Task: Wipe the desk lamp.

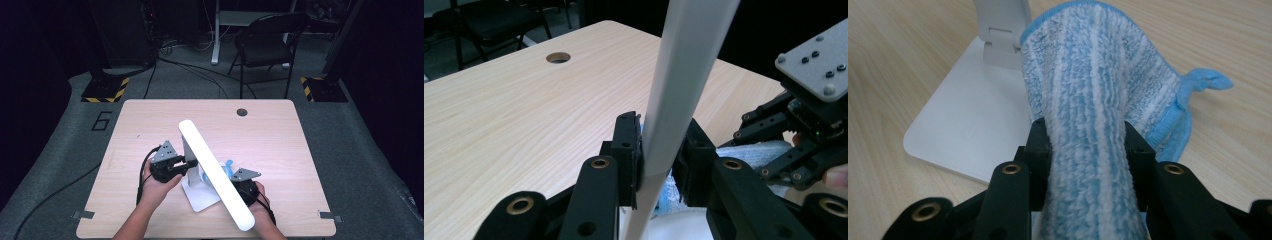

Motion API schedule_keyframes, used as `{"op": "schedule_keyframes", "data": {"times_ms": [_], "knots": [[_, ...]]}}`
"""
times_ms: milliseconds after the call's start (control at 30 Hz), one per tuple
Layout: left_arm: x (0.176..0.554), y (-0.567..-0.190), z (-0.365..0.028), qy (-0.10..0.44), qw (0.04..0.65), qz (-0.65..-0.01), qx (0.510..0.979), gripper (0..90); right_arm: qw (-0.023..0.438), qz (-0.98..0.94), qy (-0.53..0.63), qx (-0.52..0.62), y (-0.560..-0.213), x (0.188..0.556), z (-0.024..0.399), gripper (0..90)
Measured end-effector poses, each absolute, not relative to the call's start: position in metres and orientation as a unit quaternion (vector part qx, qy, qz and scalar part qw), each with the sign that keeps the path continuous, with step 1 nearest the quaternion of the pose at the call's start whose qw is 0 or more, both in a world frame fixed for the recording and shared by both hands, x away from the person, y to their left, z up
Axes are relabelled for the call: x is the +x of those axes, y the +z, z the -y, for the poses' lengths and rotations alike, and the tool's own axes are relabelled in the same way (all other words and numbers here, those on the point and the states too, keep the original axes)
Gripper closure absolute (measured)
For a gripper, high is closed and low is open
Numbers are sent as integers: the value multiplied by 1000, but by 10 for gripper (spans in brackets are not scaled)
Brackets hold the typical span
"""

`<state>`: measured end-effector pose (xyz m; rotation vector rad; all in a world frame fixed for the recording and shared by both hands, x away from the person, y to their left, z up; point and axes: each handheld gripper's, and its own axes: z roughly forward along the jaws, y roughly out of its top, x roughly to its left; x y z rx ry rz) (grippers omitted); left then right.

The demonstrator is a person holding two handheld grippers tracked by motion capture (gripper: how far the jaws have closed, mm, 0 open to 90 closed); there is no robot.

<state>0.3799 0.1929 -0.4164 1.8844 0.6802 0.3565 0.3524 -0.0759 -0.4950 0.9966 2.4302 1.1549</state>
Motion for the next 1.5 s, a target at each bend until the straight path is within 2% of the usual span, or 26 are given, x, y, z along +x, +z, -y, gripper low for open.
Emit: {"op": "schedule_keyframes", "data": {"times_ms": [300,433,867,967,1000,1200,1500], "knots": [[389,-416,-183,142,527,-284,788,735,139,-833,391,366,-496,358,84,650],[394,-415,-176,147,524,-281,790,739,127,-828,394,378,-493,357,86,650],[408,-415,-168,169,519,-305,780,742,141,-828,385,383,-494,361,93,649],[407,-415,-170,161,518,-291,788,736,153,-831,379,377,-496,362,93,650],[407,-415,-174,143,526,-284,789,729,153,-830,376,382,-497,363,93,651],[398,-413,-180,115,526,-254,803,658,156,-823,376,397,-499,366,95,651],[390,-416,-186,80,518,-253,813,587,165,-821,377,396,-501,373,96,648]]}}
